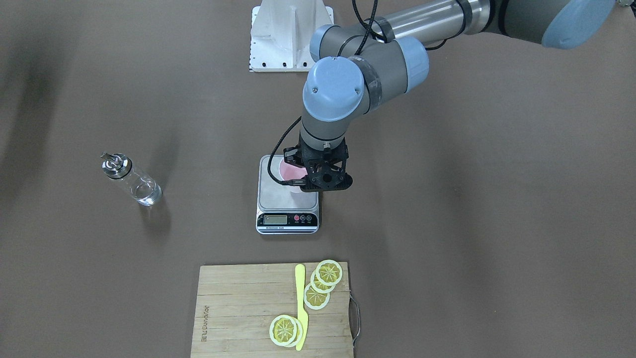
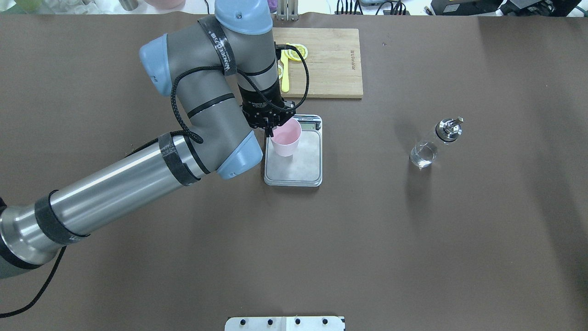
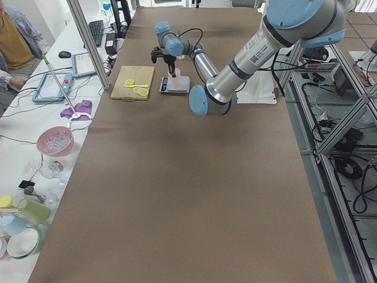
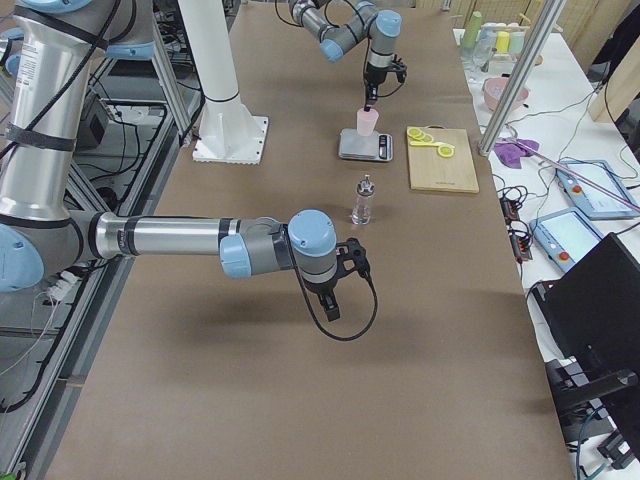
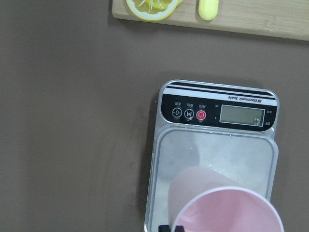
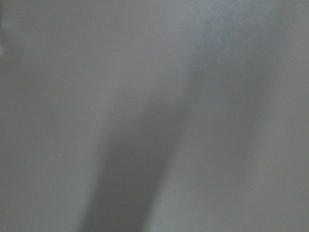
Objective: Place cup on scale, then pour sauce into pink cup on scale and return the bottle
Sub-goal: 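Carry the pink cup with the left gripper onto the scale, then open the left gripper and withdraw it from the cup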
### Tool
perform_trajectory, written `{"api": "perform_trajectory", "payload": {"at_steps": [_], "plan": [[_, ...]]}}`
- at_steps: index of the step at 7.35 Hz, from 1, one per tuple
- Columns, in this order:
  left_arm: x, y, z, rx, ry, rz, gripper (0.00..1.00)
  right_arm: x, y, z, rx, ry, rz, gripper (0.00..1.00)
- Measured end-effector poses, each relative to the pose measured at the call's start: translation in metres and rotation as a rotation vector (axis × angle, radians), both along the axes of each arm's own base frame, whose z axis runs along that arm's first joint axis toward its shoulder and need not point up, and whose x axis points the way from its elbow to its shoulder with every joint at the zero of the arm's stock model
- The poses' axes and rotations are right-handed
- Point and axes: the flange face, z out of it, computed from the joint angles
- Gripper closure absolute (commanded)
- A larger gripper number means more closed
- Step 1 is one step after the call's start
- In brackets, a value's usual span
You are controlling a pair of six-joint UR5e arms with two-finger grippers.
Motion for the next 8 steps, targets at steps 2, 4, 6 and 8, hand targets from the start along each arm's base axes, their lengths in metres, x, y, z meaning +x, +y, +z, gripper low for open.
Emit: {"api": "perform_trajectory", "payload": {"at_steps": [2,4,6,8], "plan": [[0.0081,0.0026,0.0013,0.001,0.008,0.001,1.00,0.0000,0.0000,0.0002,0.000,0.000,0.000,0.00],[0.0114,0.0016,0.0028,0.006,0.011,-0.003,0.31,0.0000,0.0000,0.0005,0.000,0.000,-0.001,0.00],[0.0125,-0.0002,0.0041,0.016,0.010,-0.012,0.03,0.0000,0.0001,0.0006,0.000,0.000,-0.001,0.00],[0.0052,0.0000,-0.0003,0.030,0.040,-0.025,0.03,0.0000,0.0000,0.0003,0.001,0.000,-0.002,0.00]]}}
